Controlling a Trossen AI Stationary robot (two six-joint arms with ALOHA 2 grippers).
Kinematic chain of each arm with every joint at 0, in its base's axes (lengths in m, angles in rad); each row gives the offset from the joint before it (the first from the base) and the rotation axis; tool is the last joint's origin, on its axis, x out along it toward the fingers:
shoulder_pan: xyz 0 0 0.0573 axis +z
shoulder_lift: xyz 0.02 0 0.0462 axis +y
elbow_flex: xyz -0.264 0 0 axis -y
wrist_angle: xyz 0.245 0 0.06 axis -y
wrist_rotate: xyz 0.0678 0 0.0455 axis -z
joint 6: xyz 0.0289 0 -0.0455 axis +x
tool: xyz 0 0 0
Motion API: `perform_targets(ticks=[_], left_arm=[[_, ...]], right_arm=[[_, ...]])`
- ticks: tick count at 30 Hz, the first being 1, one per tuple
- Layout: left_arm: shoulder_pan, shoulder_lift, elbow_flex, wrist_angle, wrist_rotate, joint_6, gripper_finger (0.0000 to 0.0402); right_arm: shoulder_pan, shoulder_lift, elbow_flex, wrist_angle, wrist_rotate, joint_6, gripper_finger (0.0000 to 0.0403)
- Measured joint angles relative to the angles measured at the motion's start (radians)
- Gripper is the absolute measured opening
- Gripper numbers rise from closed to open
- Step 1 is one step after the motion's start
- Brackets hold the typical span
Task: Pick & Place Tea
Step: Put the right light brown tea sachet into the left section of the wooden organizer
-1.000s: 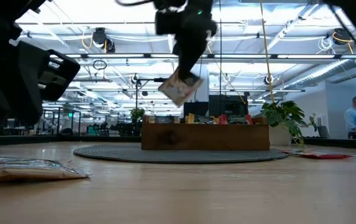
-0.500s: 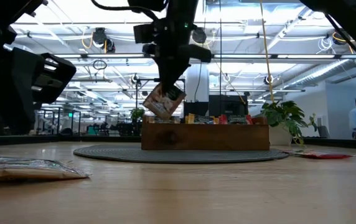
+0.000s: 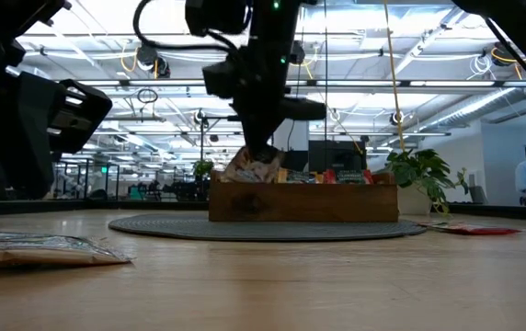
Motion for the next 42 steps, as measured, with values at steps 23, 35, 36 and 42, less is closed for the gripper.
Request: perform_targets(ticks=[23,35,36,42], left_arm=[[-0.001,-0.001,0.0,-0.002,-0.002,-0.006,0.0097],[-0.001,-0.001,0.0,-0.001,-0.002,-0.007,0.0097],[-0.001,-0.001,0.0,-0.001,-0.002,-0.007,0.0097],[-0.001,-0.001,0.0,0.0,-0.002,-0.014,0.0097]], right_arm=[[0.063,0.0,-0.209,0.342,0.362,-0.393,0.0],[0.081,0.0,-0.209,0.341,0.194,-0.291,0.0039],[0.076,0.0,-0.209,0.341,0.195,-0.274,0.0044],[0.059,-0.009,-0.209,0.341,0.207,-0.201,0.007]])
